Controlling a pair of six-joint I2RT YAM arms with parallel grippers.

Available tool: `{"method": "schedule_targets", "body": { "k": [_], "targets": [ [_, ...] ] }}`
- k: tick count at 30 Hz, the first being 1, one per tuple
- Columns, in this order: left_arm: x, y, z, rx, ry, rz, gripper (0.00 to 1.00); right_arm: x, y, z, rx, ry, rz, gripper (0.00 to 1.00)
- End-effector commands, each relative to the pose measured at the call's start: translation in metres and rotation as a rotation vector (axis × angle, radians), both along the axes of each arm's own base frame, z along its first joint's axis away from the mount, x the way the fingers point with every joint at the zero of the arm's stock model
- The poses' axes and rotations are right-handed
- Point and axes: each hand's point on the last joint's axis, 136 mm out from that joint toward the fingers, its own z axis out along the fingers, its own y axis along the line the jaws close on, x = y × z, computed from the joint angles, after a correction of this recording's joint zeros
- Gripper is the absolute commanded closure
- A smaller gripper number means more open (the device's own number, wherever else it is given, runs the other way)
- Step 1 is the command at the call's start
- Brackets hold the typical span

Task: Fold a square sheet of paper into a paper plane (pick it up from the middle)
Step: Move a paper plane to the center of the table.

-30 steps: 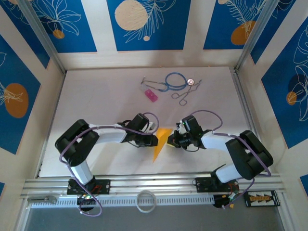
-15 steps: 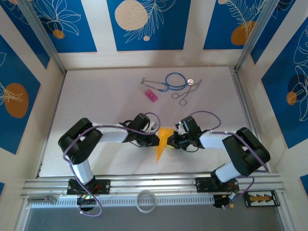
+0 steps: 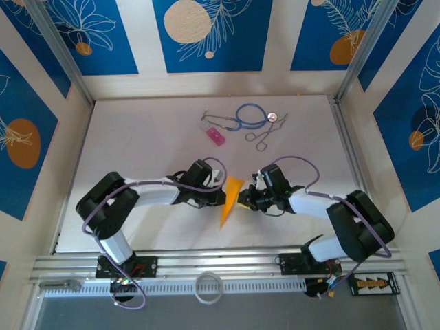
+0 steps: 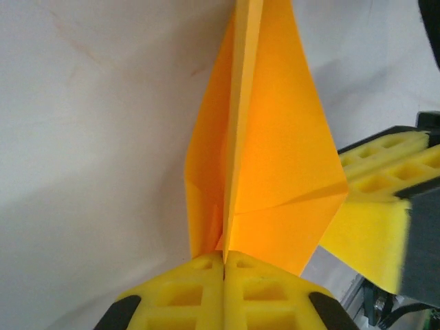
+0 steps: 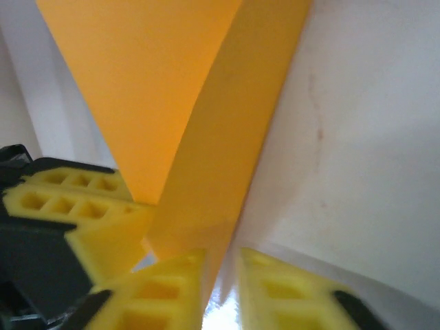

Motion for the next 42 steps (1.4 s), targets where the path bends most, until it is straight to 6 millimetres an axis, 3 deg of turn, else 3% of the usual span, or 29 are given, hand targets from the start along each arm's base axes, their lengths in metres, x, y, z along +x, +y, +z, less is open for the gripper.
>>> {"method": "schedule_targets", "body": {
  "k": [1,6,10,12,17,21,27,32,42],
  "targets": [
    [0.006,0.018,0.009,0.086,-0.097,0.041,1.0,0.0,0.001,0.015,0.012,-0.016,-0.008,0.68],
    [0.01,0.025,0.014,0.153,-0.145,0.061,1.0,0.008,0.017,0.035,0.036,-0.034,0.014,0.6],
    [0.009,0.025,0.013,0.188,-0.156,0.056,1.0,0.012,0.032,0.035,0.035,-0.018,0.044,0.6],
    [0.008,0.025,0.012,0.197,-0.156,0.055,1.0,0.013,0.036,0.026,-0.006,0.018,0.048,0.6],
    [0.007,0.026,0.011,0.212,-0.156,0.059,1.0,0.014,0.036,-0.001,-0.092,0.104,0.034,0.66],
    [0.006,0.026,0.009,0.222,-0.15,0.051,1.0,0.013,0.035,-0.01,-0.105,0.122,0.033,0.77],
    [0.002,0.02,0.004,0.212,-0.127,0.027,0.9,0.011,0.033,-0.016,-0.092,0.131,0.043,0.92],
    [0.0,0.012,0.002,0.185,-0.106,-0.003,0.8,0.01,0.032,-0.021,-0.07,0.146,0.034,0.96],
    [-0.003,0.012,-0.006,0.205,-0.087,-0.018,0.75,0.009,0.03,-0.025,-0.074,0.163,0.034,0.97]
  ]
}}
